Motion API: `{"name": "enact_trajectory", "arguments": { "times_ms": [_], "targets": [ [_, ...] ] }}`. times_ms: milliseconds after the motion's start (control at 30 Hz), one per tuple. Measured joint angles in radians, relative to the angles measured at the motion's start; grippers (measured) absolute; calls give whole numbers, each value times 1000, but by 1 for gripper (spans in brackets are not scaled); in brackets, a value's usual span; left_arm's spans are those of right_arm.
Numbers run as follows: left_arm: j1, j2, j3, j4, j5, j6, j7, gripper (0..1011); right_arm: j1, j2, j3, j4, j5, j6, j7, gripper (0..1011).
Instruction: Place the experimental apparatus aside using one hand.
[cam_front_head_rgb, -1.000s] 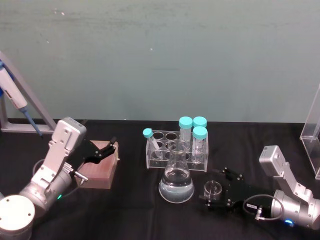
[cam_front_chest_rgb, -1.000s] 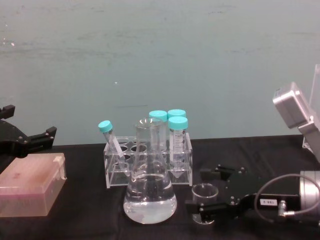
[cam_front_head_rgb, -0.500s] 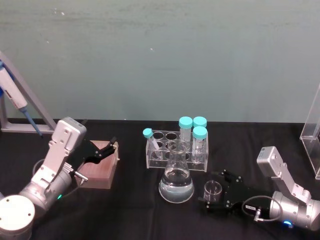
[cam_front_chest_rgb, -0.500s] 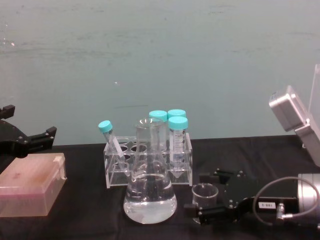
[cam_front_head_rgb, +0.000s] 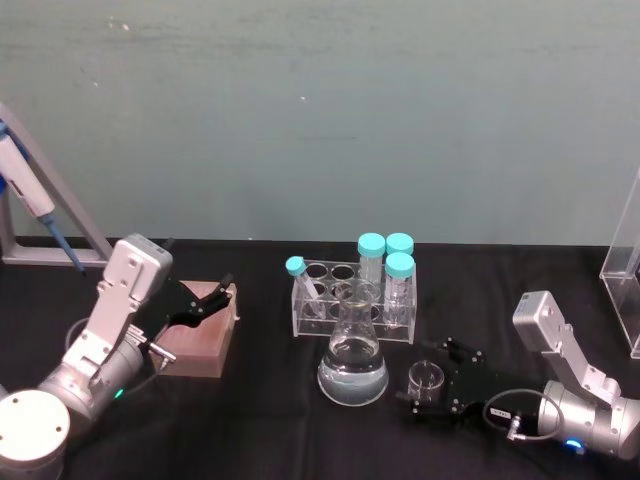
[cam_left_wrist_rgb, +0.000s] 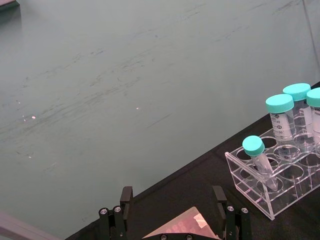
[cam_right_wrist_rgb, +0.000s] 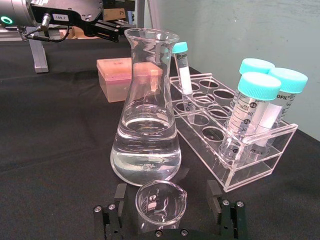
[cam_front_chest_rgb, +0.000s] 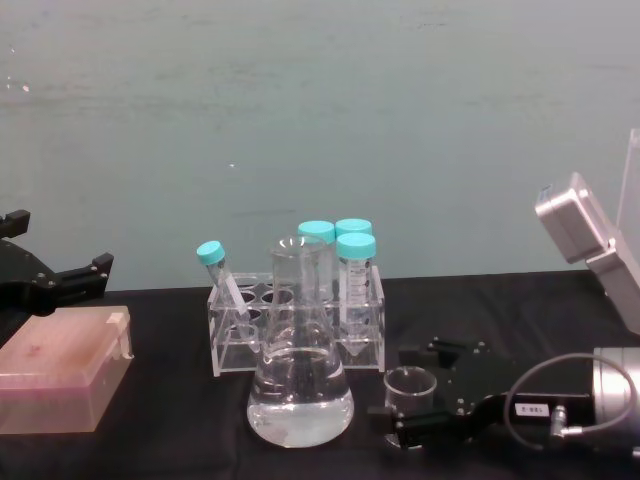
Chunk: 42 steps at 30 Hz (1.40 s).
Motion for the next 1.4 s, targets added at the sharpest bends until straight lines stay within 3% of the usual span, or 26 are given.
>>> {"name": "enact_trajectory", "arguments": {
  "times_ms": [1000,1400],
  "targets": [
    [0,0,0,0,0,0,0,1000,-1,1,0,-1,1,-1,2,1003],
    [0,0,0,0,0,0,0,1000,-1,1,0,-2,1,-1,2,735]
  ]
}}
